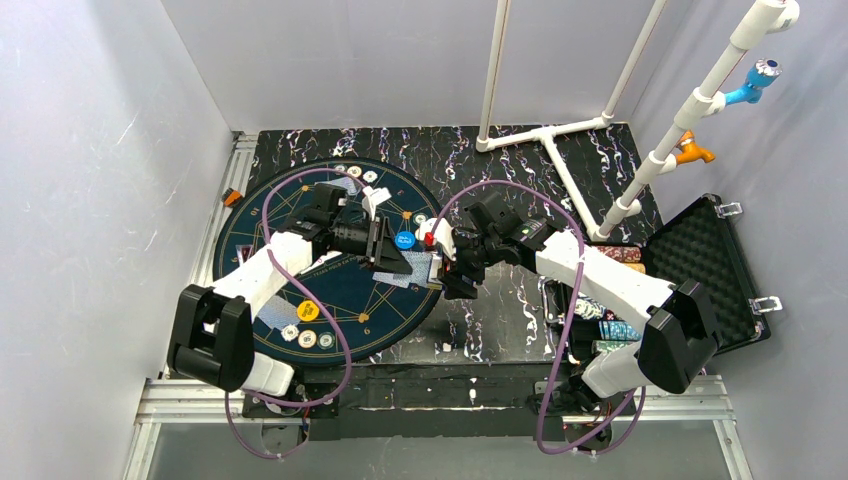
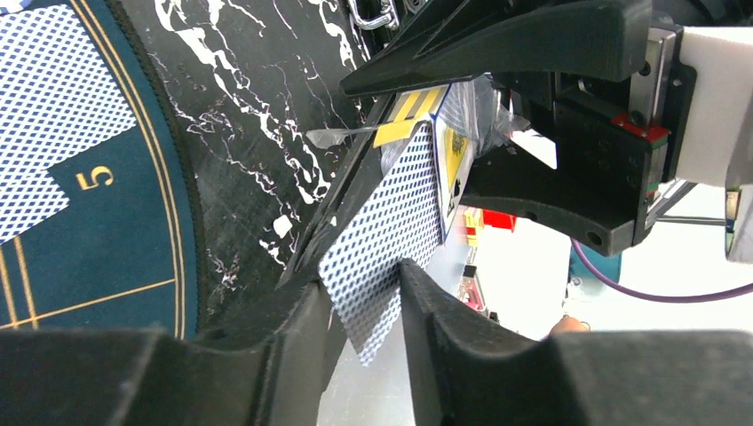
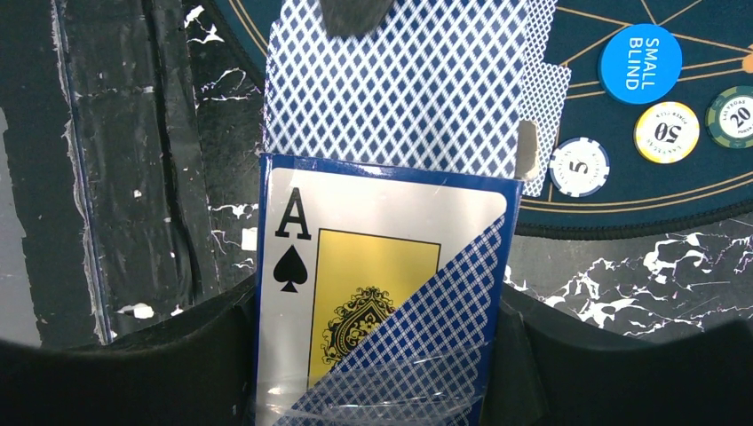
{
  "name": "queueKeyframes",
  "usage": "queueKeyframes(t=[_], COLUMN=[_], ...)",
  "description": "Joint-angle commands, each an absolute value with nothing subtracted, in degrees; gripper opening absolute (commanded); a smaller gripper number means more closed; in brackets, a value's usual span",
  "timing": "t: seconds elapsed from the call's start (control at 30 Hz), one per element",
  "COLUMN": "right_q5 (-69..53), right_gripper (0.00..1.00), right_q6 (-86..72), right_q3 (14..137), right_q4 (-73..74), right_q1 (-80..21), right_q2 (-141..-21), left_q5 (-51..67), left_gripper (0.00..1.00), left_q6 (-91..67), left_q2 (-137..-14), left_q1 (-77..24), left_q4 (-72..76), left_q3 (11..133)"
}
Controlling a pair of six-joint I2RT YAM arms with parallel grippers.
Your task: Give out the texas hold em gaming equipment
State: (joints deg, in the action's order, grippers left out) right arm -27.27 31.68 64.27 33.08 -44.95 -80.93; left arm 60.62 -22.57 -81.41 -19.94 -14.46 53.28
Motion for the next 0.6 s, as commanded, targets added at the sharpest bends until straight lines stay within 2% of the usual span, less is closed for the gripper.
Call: queueKeyframes(t=[0.0, 0.2, 0.4, 0.47, 0.53, 0.57], right_q5=[-29.42, -29.03, -27.88, -27.86, -27.94, -28.03], right_gripper=[0.01, 0.01, 0.01, 0.01, 0.01, 0.01], right_q6=[31.52, 31.58, 31.55, 31.47, 31.36, 31.33], right_q3=[65.75, 65.23, 64.95, 64.95, 65.03, 65.08], right_q4=[30.55, 30.50, 30.25, 30.07, 30.01, 30.00], right_q1=[-44.47, -44.31, -44.12, -44.12, -44.12, -44.12], right_q2=[-78.75, -78.34, -78.14, -78.20, -78.26, -78.37], left_q5=[60.90, 62.44, 65.49, 66.67, 68.44, 68.57], left_gripper=[0.28, 0.24, 0.03, 0.01, 0.25, 0.42], left_q6=[-19.34, -15.76, -13.81, -13.63, -14.30, -15.41], left_q2=[-78.65, -78.09, -77.37, -77.01, -76.91, -76.79], left_q1=[-17.60, -13.85, -10.37, -10.12, -10.10, -10.07], left_q4=[-18.45, -22.40, -24.48, -24.52, -24.17, -23.48], left_q3=[55.36, 57.85, 59.51, 59.40, 59.12, 58.68])
